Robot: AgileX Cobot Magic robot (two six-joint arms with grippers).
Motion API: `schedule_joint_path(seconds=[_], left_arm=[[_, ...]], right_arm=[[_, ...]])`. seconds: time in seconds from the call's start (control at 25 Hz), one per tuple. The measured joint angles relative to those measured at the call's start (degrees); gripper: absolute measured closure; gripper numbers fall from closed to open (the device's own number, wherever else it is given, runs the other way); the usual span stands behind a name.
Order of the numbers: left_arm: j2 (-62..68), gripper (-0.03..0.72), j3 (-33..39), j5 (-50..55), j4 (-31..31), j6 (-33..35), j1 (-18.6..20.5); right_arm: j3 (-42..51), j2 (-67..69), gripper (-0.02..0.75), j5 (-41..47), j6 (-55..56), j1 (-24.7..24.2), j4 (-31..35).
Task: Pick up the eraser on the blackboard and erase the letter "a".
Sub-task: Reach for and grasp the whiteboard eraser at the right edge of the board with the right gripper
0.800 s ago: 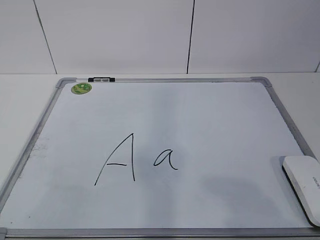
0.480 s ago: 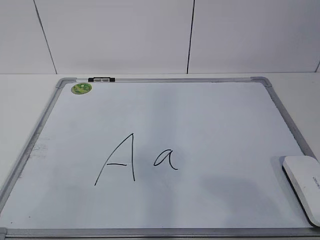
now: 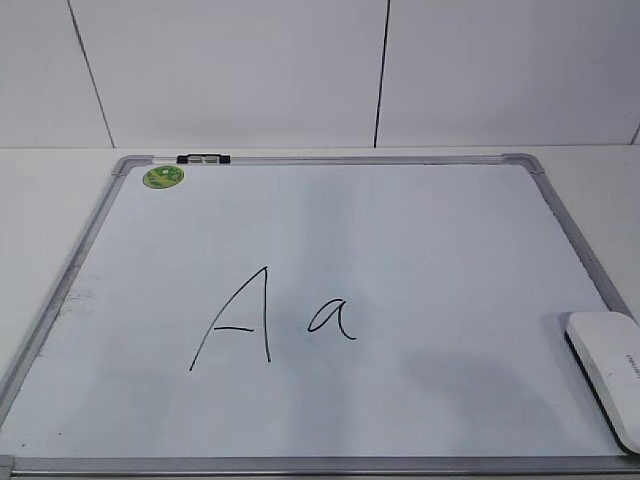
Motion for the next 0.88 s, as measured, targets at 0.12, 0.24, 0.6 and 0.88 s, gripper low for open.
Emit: schedule_joint_path(seconds=[0.12, 0.24, 0.6, 0.88], left_arm=[[0.0, 0.454, 0.0, 0.0, 0.0, 0.0, 0.0], [0.0, 0.454, 0.0, 0.0, 0.0, 0.0, 0.0], [0.0, 0.454, 0.0, 0.0, 0.0, 0.0, 0.0], [0.0, 0.454, 0.0, 0.0, 0.0, 0.0, 0.0]], right_arm=[[0.0, 0.0, 0.201, 0.0, 0.0, 0.0, 0.0], [0.0, 0.0, 0.201, 0.0, 0.0, 0.0, 0.1], [-1.1, 3.4, 0.201, -2.2, -4.2, 0.0, 4.6], [-2.6, 10.7, 0.201, -5.9, -10.8, 0.0, 10.3]])
